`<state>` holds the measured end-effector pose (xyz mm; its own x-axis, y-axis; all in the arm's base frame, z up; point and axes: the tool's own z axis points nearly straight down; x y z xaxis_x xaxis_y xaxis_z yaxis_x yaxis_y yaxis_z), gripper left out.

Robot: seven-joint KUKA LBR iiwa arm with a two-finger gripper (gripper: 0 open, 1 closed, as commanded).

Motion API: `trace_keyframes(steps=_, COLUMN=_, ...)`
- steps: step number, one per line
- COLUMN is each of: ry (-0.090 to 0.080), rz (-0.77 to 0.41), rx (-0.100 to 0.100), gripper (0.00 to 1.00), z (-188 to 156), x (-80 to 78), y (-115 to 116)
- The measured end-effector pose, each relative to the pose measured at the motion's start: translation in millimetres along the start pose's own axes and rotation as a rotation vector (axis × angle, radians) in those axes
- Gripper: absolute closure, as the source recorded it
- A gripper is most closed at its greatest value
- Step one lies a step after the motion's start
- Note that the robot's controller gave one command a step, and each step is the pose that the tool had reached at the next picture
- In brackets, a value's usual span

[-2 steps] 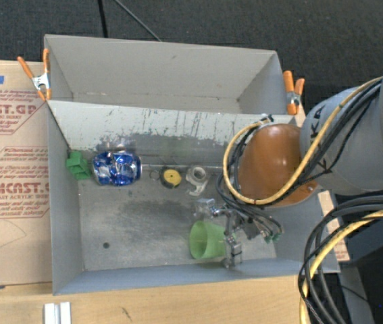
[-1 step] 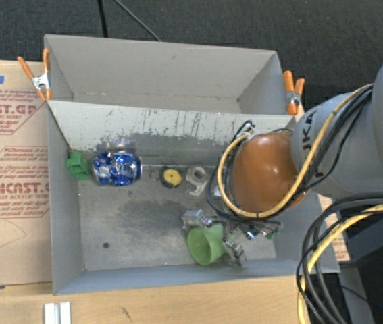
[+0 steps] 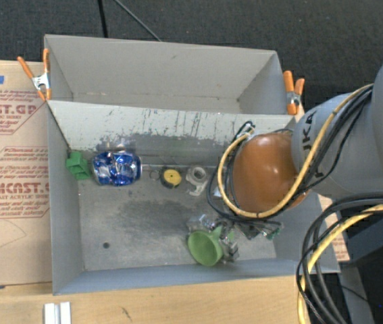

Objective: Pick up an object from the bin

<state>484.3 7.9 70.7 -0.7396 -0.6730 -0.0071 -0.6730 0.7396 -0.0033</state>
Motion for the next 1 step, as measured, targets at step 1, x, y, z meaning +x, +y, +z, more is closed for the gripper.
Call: trace_keyframes(steps=1, ry=0.0, rz=-0.006, rx=0.002, gripper=1.0, z=-118.1, x=-14.0, y=-10.8)
